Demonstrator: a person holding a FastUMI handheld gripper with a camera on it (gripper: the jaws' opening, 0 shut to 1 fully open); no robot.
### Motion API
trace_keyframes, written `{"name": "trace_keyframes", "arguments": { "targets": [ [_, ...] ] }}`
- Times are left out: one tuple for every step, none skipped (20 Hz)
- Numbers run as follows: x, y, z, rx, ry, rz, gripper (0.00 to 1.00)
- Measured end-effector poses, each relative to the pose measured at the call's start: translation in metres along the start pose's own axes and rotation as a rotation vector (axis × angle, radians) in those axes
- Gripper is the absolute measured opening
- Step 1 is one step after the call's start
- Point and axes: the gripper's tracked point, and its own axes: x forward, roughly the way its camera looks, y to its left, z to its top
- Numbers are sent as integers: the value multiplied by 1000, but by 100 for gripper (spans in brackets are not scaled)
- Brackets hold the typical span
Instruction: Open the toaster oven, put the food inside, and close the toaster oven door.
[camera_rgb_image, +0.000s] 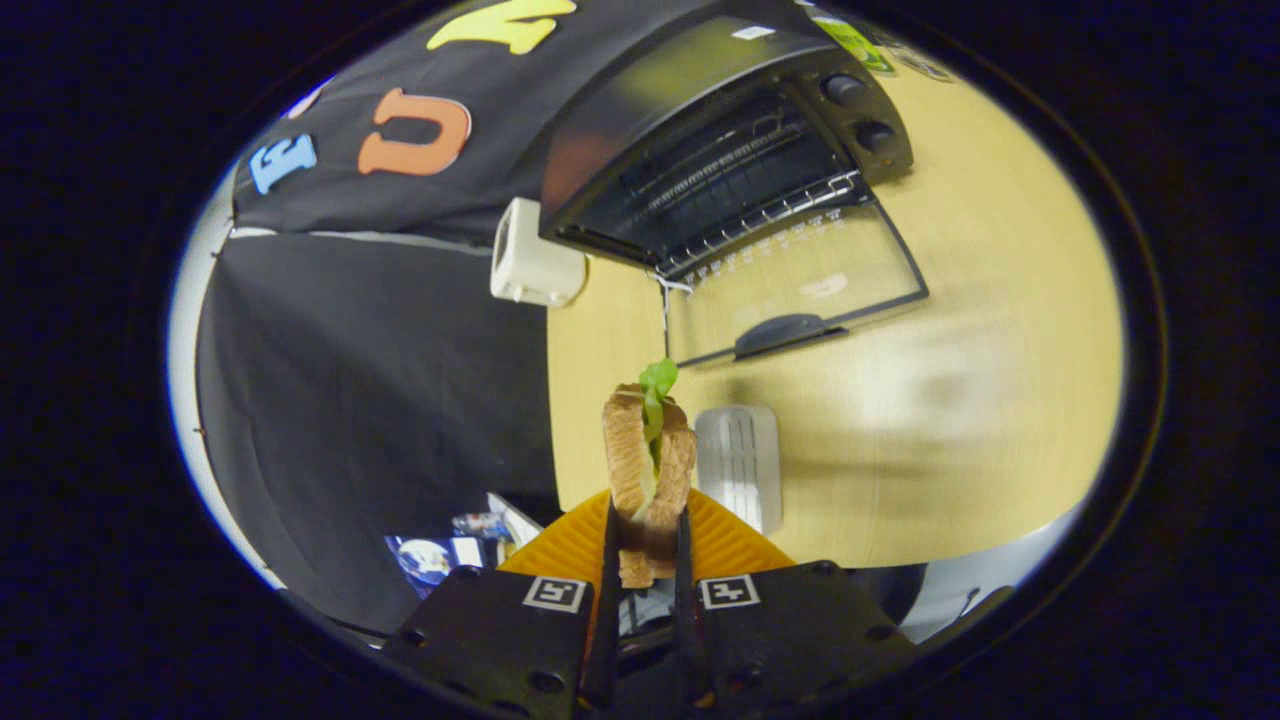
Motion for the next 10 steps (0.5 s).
{"name": "trace_keyframes", "arguments": {
  "targets": [
    [-3,1,12,23,-46,23,28],
    [-5,-1,26,53,-98,44,28],
    [-8,-4,39,86,-149,65,28],
    [-8,-9,53,127,-196,83,28],
    [-6,-15,67,170,-244,103,28],
    [0,-18,77,212,-282,128,28],
    [7,-20,90,254,-318,159,28],
    [13,-18,99,280,-347,197,28],
    [19,-20,107,297,-373,222,27],
    [27,-25,118,315,-404,231,28]
  ]
}}
